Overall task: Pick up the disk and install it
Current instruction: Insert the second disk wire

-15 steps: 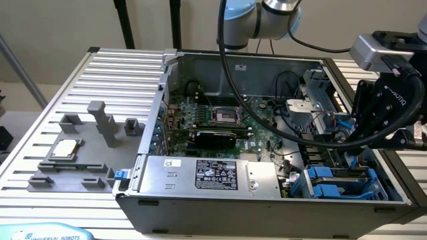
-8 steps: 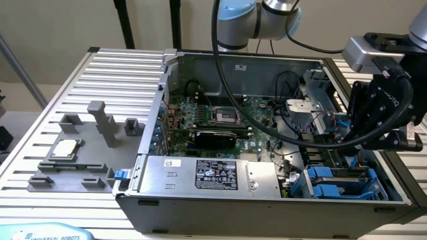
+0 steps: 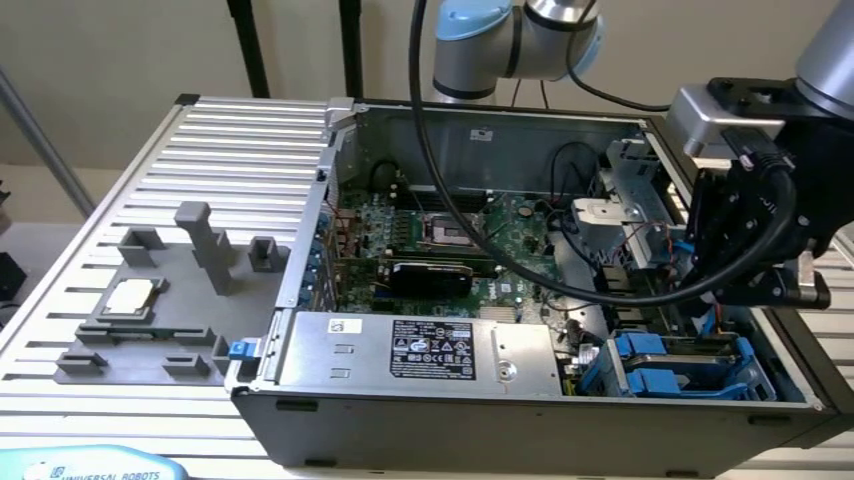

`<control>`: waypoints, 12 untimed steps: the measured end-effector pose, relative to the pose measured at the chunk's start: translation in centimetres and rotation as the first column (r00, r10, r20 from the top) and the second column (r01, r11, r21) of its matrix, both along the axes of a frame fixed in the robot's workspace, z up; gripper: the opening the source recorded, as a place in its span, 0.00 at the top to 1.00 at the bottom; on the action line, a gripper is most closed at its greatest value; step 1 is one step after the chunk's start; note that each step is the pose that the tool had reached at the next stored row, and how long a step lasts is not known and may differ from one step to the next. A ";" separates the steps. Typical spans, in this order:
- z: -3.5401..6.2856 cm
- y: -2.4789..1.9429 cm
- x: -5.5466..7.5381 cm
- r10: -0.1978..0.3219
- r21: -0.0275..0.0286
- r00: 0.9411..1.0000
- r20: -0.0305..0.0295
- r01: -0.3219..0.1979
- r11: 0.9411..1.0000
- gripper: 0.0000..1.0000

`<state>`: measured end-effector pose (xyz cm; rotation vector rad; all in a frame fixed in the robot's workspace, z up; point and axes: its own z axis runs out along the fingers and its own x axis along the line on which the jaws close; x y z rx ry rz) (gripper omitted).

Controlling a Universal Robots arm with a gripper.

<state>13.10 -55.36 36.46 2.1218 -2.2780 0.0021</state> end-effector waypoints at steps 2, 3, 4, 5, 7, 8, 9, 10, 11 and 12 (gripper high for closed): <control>-0.28 -0.03 0.0 0.000 0.000 1.000 0.003 0.000 1.000 0.84; -0.39 -0.05 0.0 0.000 0.000 1.000 0.004 0.000 1.000 0.84; -0.49 -0.09 0.0 0.000 0.000 1.000 0.004 0.000 1.000 0.84; -0.55 -0.15 0.0 0.000 0.000 1.000 0.004 0.000 1.000 0.84; -0.63 -0.35 -0.1 0.000 0.000 1.000 0.005 0.000 1.000 0.84; -0.64 -0.47 -0.2 0.000 0.000 1.000 0.006 0.000 1.000 0.84; -0.65 -0.57 -0.3 0.001 0.001 1.000 0.010 -0.001 1.000 0.84; -0.66 -0.66 -0.5 0.001 0.002 1.000 0.014 -0.001 1.000 0.84; -0.66 -0.75 -0.7 0.001 0.003 1.000 0.017 -0.001 1.000 0.84; -0.67 -0.84 -0.9 0.001 0.003 1.000 0.020 -0.001 1.000 0.84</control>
